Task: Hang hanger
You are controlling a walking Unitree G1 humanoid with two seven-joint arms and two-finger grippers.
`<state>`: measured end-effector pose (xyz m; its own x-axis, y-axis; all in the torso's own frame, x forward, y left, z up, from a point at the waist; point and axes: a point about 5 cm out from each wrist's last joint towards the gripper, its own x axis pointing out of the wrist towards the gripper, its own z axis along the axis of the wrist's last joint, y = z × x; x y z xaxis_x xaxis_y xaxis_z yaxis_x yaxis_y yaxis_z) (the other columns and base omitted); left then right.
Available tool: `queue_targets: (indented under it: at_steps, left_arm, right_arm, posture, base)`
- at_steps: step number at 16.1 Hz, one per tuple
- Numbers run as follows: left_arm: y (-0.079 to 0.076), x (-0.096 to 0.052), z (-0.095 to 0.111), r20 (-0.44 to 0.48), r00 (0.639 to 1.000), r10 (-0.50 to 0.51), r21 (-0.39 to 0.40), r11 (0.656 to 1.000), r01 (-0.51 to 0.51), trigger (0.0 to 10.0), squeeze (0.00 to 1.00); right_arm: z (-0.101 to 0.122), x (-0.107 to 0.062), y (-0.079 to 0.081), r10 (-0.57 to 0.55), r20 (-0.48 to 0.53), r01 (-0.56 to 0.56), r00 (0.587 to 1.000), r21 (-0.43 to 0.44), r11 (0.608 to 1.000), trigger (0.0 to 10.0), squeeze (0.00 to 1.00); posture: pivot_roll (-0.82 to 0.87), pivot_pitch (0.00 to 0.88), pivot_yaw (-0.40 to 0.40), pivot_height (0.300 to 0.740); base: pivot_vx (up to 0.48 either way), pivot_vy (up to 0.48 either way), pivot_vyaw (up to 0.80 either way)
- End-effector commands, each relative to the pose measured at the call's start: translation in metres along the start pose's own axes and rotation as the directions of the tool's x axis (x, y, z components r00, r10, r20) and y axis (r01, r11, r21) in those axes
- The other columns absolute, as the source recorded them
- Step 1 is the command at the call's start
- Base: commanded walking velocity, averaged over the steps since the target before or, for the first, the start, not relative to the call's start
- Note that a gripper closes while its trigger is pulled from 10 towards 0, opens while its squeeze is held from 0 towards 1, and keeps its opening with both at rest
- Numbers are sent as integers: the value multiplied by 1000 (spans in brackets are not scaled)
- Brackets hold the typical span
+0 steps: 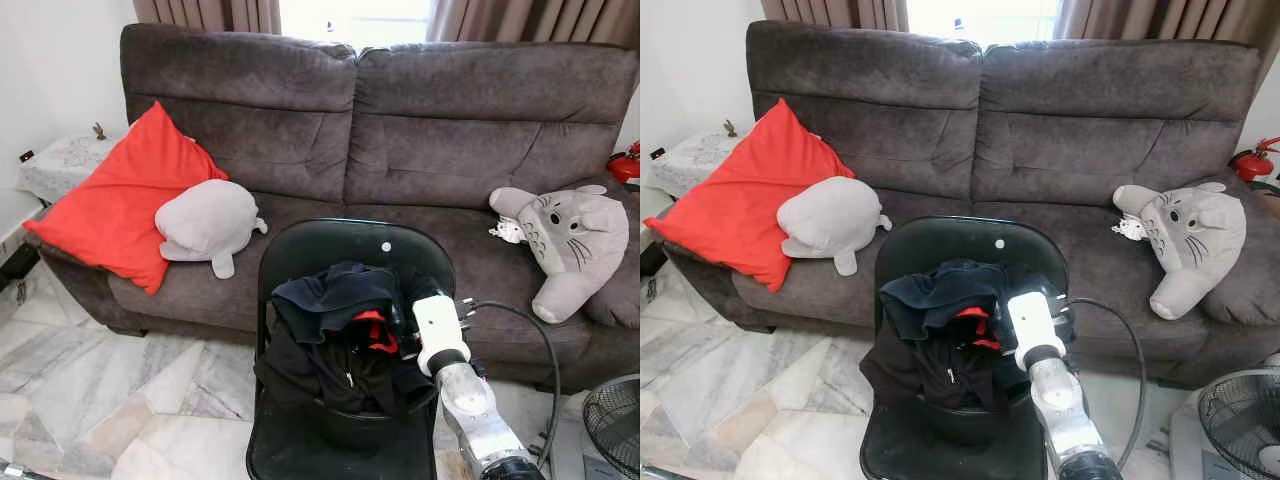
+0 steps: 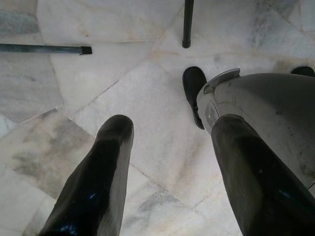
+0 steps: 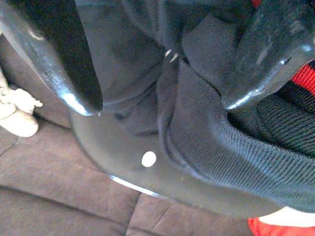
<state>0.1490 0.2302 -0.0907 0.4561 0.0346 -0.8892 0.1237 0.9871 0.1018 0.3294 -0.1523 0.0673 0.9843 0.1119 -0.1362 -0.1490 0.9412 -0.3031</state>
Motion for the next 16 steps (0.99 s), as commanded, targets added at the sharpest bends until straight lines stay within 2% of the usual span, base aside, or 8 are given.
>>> queue_targets:
  at_steps: [1, 5, 10, 14, 16]
  left_arm:
    - [3, -1, -2, -19, 1000, 3, 18, 1000, -2, 10000, 0]
    - [3, -1, -3, -22, 1000, 0, 20, 1000, 1, 10000, 0]
    - [3, -1, -2, -19, 1000, 1, 20, 1000, 0, 10000, 0]
    - [3, -1, -2, -19, 1000, 0, 19, 1000, 0, 10000, 0]
    - [4, -1, -2, -20, 1000, -2, 23, 1000, 3, 10000, 0]
  right_arm:
    - [2, 2, 3, 21, 5, -21, 1000, -8, 1000, 10000, 0]
    - [1, 0, 8, 42, 11, -42, 999, -31, 999, 10000, 0]
    - [21, 8, -3, -1, 120, 12, 993, -87, 996, 10000, 0]
    - [28, 12, 0, 20, 139, -6, 990, -101, 995, 10000, 0]
    - [27, 14, 2, 43, 116, -29, 992, -126, 992, 10000, 0]
  posture:
    - [55, 0, 37, 740]
    - [54, 0, 40, 740]
    - [55, 0, 40, 740]
    - [57, 0, 41, 740]
    - [57, 0, 43, 740]
  base:
    - [0, 0, 0]
    - [0, 0, 0]
    - [0, 0, 0]
    - [0, 0, 0]
    - [0, 0, 0]
